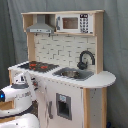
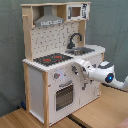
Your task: Play with the kitchen
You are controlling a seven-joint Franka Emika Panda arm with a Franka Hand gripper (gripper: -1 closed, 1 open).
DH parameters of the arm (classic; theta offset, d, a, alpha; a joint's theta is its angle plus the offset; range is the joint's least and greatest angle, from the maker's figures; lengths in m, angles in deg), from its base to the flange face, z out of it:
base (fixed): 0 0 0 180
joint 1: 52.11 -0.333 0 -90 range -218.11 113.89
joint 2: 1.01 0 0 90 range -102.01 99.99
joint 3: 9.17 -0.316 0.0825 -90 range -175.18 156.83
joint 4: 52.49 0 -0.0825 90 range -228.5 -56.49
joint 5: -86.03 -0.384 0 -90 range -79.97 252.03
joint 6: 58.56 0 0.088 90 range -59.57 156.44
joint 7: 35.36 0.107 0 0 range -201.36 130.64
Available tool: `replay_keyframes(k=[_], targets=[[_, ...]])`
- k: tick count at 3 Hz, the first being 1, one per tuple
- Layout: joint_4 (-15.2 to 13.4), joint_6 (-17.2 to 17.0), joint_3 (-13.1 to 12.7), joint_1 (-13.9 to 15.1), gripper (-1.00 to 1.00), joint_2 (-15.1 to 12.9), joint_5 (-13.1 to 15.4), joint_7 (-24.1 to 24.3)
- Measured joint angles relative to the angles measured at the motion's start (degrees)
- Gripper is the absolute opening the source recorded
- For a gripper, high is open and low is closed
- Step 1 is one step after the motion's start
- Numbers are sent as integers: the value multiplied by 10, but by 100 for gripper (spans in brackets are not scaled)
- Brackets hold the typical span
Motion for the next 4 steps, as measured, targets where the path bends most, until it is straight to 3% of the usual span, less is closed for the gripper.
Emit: replay_keyframes(k=[2,4], targets=[[-3,-65,-4,-77,100,3,1,-54],[-54,-123,2,-165,100,3,1,-69]])
